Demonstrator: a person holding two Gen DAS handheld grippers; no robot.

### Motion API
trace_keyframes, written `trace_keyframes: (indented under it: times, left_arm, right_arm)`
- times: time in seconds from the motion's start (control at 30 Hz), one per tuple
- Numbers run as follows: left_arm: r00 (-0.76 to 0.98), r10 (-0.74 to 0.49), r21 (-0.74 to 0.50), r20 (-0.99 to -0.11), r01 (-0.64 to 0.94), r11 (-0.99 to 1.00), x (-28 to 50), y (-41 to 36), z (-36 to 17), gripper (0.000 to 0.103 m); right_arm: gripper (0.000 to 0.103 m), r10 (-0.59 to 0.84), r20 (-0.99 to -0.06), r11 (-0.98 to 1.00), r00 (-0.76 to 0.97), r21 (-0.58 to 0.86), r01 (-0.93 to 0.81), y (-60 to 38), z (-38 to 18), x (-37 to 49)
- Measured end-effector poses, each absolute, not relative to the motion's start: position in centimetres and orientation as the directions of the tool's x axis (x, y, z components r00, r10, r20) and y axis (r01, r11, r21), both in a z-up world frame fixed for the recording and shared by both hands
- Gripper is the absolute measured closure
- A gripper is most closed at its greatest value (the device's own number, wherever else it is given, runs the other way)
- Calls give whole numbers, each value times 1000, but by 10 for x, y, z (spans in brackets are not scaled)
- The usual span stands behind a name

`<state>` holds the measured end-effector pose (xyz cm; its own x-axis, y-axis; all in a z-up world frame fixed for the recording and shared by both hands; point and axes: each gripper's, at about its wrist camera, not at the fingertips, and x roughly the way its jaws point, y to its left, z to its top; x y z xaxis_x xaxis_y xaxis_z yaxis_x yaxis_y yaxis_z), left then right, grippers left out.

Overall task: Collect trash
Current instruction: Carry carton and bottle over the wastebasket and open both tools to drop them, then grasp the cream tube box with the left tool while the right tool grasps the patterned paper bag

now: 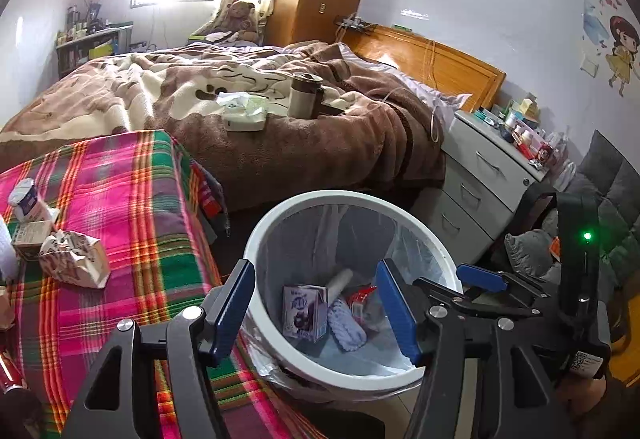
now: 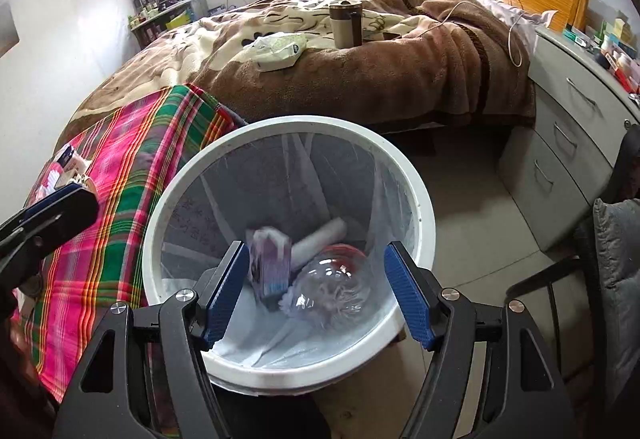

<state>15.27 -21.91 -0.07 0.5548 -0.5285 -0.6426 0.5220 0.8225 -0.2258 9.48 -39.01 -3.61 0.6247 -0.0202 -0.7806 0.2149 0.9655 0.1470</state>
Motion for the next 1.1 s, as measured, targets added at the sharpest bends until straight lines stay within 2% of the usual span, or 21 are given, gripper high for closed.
trace_keyframes:
  times: [0.47,1.1]
  left_arm:
    - [631,-480,-212,-609,454,866,140,-164,18,40]
    - [762,-292,-145,-577,256,956,114,-54,31,40]
  right_arm:
    - [32,9,-730,970,684,173,172,-362,-13,94]
    - [31,172,-632,970,756,241,-19,-289,0,108]
